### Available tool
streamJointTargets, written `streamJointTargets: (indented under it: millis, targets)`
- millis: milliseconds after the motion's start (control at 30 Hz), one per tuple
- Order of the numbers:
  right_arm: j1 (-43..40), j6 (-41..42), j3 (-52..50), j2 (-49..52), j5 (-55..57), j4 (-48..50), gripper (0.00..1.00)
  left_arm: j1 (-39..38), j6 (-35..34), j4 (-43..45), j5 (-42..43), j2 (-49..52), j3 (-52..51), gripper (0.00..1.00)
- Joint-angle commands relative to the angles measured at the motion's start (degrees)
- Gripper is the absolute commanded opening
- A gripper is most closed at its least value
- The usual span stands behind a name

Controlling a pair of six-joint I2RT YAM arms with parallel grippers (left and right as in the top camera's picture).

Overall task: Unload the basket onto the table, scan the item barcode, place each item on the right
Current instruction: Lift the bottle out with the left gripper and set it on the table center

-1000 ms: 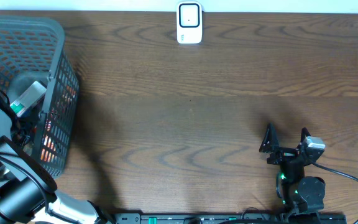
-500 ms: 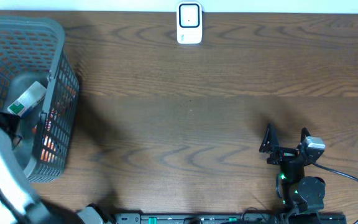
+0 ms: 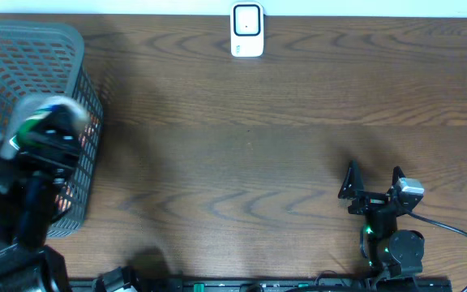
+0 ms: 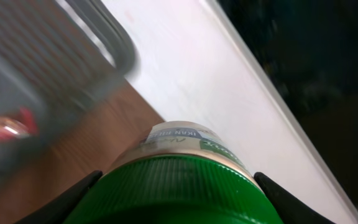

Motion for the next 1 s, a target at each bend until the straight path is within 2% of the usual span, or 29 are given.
streamJointTargets:
  millis: [0, 100, 267, 433, 533, 567, 700, 800, 967]
  targets:
    - [0.55, 0.33, -0.07, -0.24, 0.39, -0.20, 0.99, -9.66, 1.07, 0.48, 2.71, 2.80, -0.33, 0.65]
    - [0.55, 0.33, -0.07, -0.26, 0.39, -0.20, 0.99, -17.84, 4.07, 0.44, -0.07, 6.51, -1.73, 0.65]
    - [0.55, 0.35, -0.07, -0.24, 0.39, -0.20, 0.99, -32.50, 11.93, 0.50, -7.48, 18.45, -1.95, 0.65]
    - [0.55, 0.35, -0.07, -0.24, 0.39, -0.20, 0.99, -43.06, 20.85, 1.27, -14.51, 30.95, -1.95, 0.65]
    - [0.55, 0.35, -0.07, -0.26, 0.39, -0.20, 0.99, -48.39, 28.28, 3.32, -15.58, 38.91, -1.95, 0.65]
    - [0.55, 0.33, -0.07, -0.26, 0.39, -0.20, 0.99, -51.41, 33.88, 4.70, -15.58, 43.32, -1.95, 0.65]
    - [0.55, 0.35, -0.07, -0.24, 0.39, -0.20, 0.99, -55.76, 43.06, 6.99, -18.27, 50.51, -1.95, 0.65]
    - [0.55, 0.35, -0.07, -0.24, 0.39, -0.20, 0.99, -57.37, 46.95, 7.58, -21.20, 54.93, -1.95, 0.66]
    - [0.55, 0.35, -0.07, -0.24, 0.39, -0.20, 0.99, -57.81, 52.63, 9.44, -21.38, 61.27, -1.95, 0.66]
